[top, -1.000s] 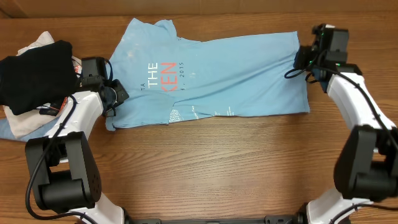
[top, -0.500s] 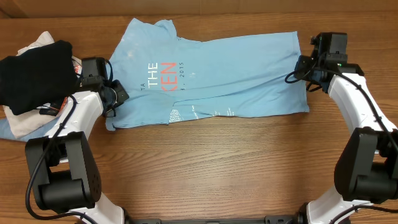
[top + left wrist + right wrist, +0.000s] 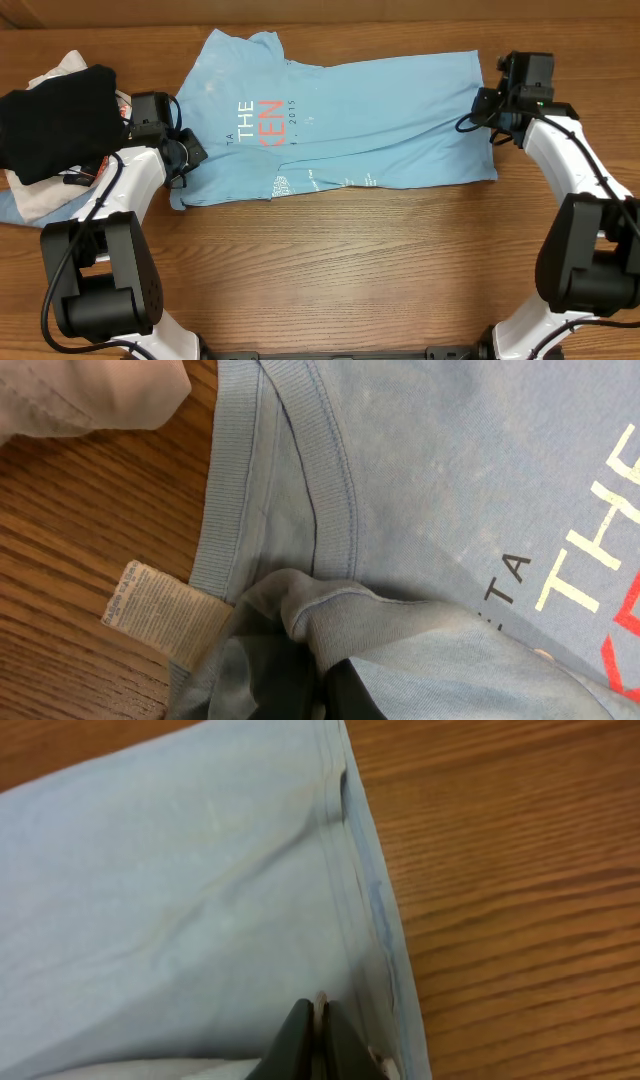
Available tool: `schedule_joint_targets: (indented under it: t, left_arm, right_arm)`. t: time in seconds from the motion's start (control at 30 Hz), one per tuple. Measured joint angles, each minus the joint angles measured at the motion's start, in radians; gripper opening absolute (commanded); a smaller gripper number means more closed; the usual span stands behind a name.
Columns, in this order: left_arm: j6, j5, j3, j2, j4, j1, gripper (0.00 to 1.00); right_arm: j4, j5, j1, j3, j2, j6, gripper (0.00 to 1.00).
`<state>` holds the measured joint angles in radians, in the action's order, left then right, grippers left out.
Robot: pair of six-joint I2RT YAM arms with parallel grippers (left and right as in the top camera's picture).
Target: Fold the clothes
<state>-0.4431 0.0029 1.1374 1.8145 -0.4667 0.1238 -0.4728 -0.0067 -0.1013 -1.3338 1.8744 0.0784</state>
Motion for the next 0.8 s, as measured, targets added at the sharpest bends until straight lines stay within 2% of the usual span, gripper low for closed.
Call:
schedule_joint_targets:
  t: [0.1,0.27,0.6,0.8]
  left_arm:
    - [0.0,0.0,0.0,0.0,0.0,0.0,0.04]
    - [0.0,0.0,0.0,0.0,0.0,0.0,0.04]
    - [0.005,0.0,0.0,-0.04,-0.006,0.0,0.04]
    - [0.008,0.0,0.0,-0.051,-0.022,0.003,0.04]
  right_arm:
    - [-0.031,0.0,0.0,0.0,0.0,0.001,0.04]
    - [-0.183,0.005,-0.003,0.001,-0.048,0.059,0.04]
    - [-0.446,0.008,-0.016,0.0,-0.366,0.13,0.04]
    - [-0.659,0.067,-0.016,0.001,-0.378,0.192,0.04]
